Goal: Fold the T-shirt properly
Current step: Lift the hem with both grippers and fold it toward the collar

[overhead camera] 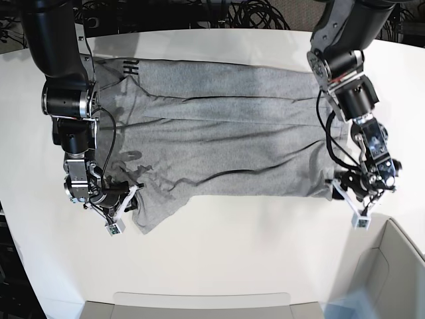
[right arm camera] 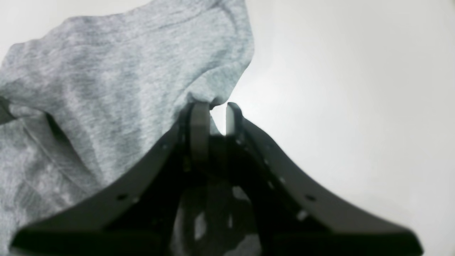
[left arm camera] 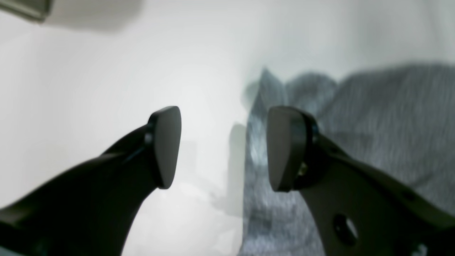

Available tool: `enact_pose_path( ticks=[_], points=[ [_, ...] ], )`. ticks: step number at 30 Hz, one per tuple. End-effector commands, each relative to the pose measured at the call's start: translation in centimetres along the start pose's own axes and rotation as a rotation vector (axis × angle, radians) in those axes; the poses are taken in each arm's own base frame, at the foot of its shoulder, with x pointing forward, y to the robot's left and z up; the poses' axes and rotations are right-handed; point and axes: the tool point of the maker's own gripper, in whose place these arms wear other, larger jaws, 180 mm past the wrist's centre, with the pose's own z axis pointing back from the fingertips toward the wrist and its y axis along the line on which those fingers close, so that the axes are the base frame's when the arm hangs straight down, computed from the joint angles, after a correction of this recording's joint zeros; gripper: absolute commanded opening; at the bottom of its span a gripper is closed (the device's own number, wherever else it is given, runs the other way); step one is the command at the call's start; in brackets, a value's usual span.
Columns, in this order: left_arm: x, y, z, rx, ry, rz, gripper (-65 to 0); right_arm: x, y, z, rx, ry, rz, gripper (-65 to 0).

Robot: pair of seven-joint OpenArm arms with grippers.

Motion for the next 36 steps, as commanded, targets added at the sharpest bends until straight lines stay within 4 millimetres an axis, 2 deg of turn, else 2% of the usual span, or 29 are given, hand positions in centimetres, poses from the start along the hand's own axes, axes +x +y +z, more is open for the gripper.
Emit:
enact_pose_path(
  ticks=[1, 4, 11, 18, 21, 23, 27, 30, 33, 36],
  points=[
    [1.7, 0.4, 0.4, 0.003, -0.039, 0.0, -27.0, -3.3, 0.1, 0.1, 0.004, 0.146, 0.038, -56.9],
    [1.6, 0.0, 0.0, -0.012, -0.028, 0.003, -27.0, -3.4, 0.1, 0.0, 0.004, 0.147, 0.037, -56.9],
    [1.1, -2.4, -1.7, -0.066, -0.013, -0.052, -27.0, -3.5, 0.1, 0.0, 0.003, 0.148, 0.036, -56.9],
    [-0.7, -4.4, -3.6, -0.133, 0.011, -0.038, -27.6, -3.9, 0.3, 0.0, 0.006, 0.155, 0.033, -58.1],
    [-1.1, -4.8, -4.2, -0.152, 0.0, -0.027, -33.7, -3.6, 0.2, 0.0, 0.006, 0.147, 0.029, -64.7],
    [-1.0, -4.8, -4.3, -0.154, -0.013, -0.016, -42.8, -3.1, 0.1, 0.1, 0.003, 0.138, 0.031, -65.0],
    [-0.5, -3.8, -4.0, -0.14, -0.025, -0.011, -63.9, 0.0, -1.3, 0.5, -0.068, 0.066, 0.046, -65.0],
    [1.1, -2.9, -3.6, -0.124, -0.054, -0.013, -65.0, 2.5, -2.4, 1.0, -0.147, 0.004, 0.049, -65.0],
    [1.5, -2.6, -3.4, -0.119, -0.063, -0.008, -65.0, 4.8, -1.5, 1.1, -0.143, -0.048, 0.068, -65.0],
    [3.0, -0.3, -1.8, -0.068, -0.131, 0.048, -65.0, 6.6, -0.9, 1.3, -0.142, -0.089, 0.081, -65.0]
  ],
)
